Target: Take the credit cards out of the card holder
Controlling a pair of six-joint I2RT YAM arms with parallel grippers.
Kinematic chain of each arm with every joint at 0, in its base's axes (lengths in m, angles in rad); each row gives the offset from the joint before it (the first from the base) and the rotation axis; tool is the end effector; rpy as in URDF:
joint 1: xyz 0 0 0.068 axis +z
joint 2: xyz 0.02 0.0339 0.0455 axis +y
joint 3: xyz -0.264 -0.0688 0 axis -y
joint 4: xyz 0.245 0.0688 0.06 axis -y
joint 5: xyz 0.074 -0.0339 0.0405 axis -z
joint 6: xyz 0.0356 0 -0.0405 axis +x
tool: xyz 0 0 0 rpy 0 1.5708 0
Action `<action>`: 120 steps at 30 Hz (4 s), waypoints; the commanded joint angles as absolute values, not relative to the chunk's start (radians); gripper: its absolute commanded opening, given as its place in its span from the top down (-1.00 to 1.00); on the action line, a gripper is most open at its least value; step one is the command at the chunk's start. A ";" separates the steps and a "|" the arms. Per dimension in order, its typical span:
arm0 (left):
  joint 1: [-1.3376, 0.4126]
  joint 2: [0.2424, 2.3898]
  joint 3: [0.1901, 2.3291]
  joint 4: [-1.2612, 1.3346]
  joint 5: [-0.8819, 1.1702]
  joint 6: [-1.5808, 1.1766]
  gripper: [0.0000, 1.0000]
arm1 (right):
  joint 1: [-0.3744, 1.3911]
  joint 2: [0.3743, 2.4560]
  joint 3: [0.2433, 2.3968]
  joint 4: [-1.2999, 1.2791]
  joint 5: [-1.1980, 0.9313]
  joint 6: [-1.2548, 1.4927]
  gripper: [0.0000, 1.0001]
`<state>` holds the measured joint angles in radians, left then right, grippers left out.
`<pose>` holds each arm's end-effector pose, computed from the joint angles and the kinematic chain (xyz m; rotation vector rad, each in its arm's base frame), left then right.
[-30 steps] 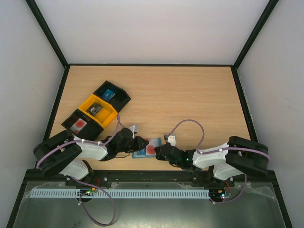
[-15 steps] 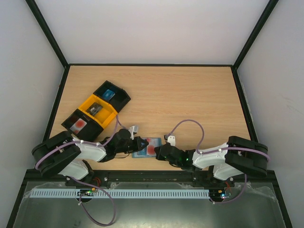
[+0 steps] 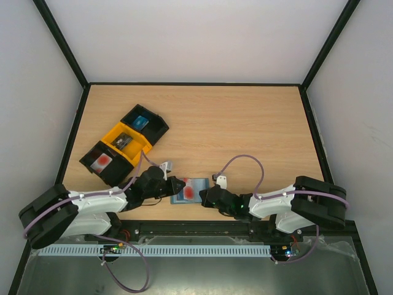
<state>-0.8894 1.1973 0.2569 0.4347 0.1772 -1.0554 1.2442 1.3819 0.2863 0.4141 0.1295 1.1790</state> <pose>0.1286 -0.1686 0.1439 -0.0729 2.3731 -1.2732 0.0752 0.2076 0.1135 -0.0043 2.5119 1.0627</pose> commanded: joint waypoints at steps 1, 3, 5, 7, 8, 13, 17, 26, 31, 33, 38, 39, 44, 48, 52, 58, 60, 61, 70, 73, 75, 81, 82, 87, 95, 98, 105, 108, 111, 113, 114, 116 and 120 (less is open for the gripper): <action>-0.874 1.117 0.258 0.311 0.118 -1.025 0.95 | 1.251 1.383 0.265 0.305 0.138 1.178 0.80; -0.870 1.074 0.256 0.269 0.095 -1.025 0.95 | 1.251 1.369 0.269 0.303 0.137 1.172 0.79; -0.866 1.018 0.255 0.226 0.071 -1.028 0.95 | 1.250 1.351 0.278 0.301 0.122 1.158 0.79; -0.858 0.968 0.253 0.187 0.048 -1.029 0.95 | 1.250 1.327 0.291 0.289 0.111 1.151 0.75; -0.855 0.942 0.253 0.169 0.038 -1.030 0.95 | 1.250 1.313 0.297 0.284 0.107 1.148 0.74; -0.843 0.817 0.253 0.111 0.009 -1.035 0.95 | 1.250 1.194 0.295 0.314 0.064 1.134 0.59; -0.840 0.723 0.262 0.092 0.024 -1.046 0.95 | 1.250 1.088 0.291 0.367 0.003 1.124 0.45; -0.837 0.548 0.267 0.149 0.138 -1.058 0.95 | 1.250 0.902 0.237 0.538 -0.059 1.181 -0.10; -0.837 0.501 0.249 0.245 0.223 -1.084 0.94 | 1.250 0.931 0.232 0.644 -0.114 1.213 -0.24; -0.837 0.494 0.239 0.276 0.247 -1.088 0.95 | 1.251 0.956 0.239 0.688 -0.139 1.220 -0.24; -0.837 0.486 0.218 0.336 0.282 -1.106 0.95 | 1.250 0.990 0.265 0.774 -0.194 1.236 -0.11; -0.837 0.487 0.218 0.335 0.284 -1.107 0.95 | 1.251 0.989 0.268 0.776 -0.197 1.233 -0.03; -0.837 0.488 0.214 0.339 0.291 -1.109 0.95 | 1.250 0.970 0.260 0.776 -0.183 1.215 0.50; -0.837 0.488 0.216 0.337 0.303 -1.113 0.87 | 1.250 0.930 0.263 0.728 -0.188 1.152 0.95; -0.836 0.480 0.256 0.245 0.331 -1.086 0.37 | 1.250 0.843 0.268 0.581 -0.214 1.053 0.96; -0.835 0.428 0.374 -0.038 0.329 -0.980 -0.16 | 1.250 0.693 0.276 0.318 -0.312 0.897 0.96; -0.834 0.408 0.403 -0.093 0.349 -0.953 -0.24 | 1.251 0.657 0.283 0.245 -0.351 0.859 0.96; -0.834 0.402 0.415 -0.114 0.364 -0.940 -0.27 | 1.250 0.643 0.288 0.216 -0.369 0.843 0.96; -0.834 0.405 0.442 -0.130 0.521 -0.881 -0.30 | 1.250 0.589 0.343 0.206 -0.555 0.767 0.96; -0.834 0.418 0.433 -0.100 0.572 -0.877 -0.21 | 1.250 0.614 0.354 0.225 -0.557 0.764 0.96; -0.834 0.422 0.429 -0.092 0.586 -0.875 -0.09 | 1.250 0.633 0.364 0.235 -0.565 0.763 0.96; -0.834 0.422 0.417 -0.074 0.627 -0.865 0.35 | 1.250 0.661 0.374 0.238 -0.548 0.762 0.96; -0.834 0.422 0.415 -0.074 0.631 -0.865 0.42 | 1.251 0.661 0.371 0.241 -0.545 0.762 0.96; -0.834 0.428 0.401 -0.067 0.652 -0.861 0.46 | 1.250 0.658 0.361 0.251 -0.531 0.768 0.96; -0.834 0.445 0.393 -0.064 0.656 -0.850 0.88 | 1.250 0.661 0.365 0.253 -0.530 0.770 0.96; -0.834 0.444 0.394 -0.073 0.642 -0.850 0.95 | 1.250 0.664 0.366 0.248 -0.521 0.770 0.95; -0.834 0.430 0.402 -0.120 0.533 -0.849 0.95 | 1.250 0.648 0.378 0.165 -0.402 0.759 0.36; -0.834 0.401 0.422 -0.164 0.425 -0.856 0.95 | 1.250 0.614 0.377 0.145 -0.341 0.773 -0.07; -0.833 0.343 0.439 -0.218 0.243 -0.885 0.95 | 1.250 0.570 0.358 0.147 -0.269 0.799 -0.42; -0.833 0.299 0.448 -0.261 0.100 -0.917 0.95 | 1.250 0.540 0.341 0.158 -0.231 0.816 -0.70; -0.833 0.279 0.457 -0.290 0.025 -0.927 0.95 | 1.250 0.531 0.333 0.164 -0.218 0.824 -0.79; -0.833 0.238 0.475 -0.353 -0.137 -0.941 0.95 | 1.250 0.517 0.320 0.171 -0.197 0.837 -0.96; -0.832 0.187 0.501 -0.526 -0.489 -1.056 0.95 | 1.250 0.515 0.315 0.159 -0.168 0.841 -0.96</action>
<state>-0.8391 0.2317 0.4576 -0.3370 -0.0612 -0.9413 1.2442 0.5228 0.3305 0.1604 -0.2340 0.8253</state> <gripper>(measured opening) 0.030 0.979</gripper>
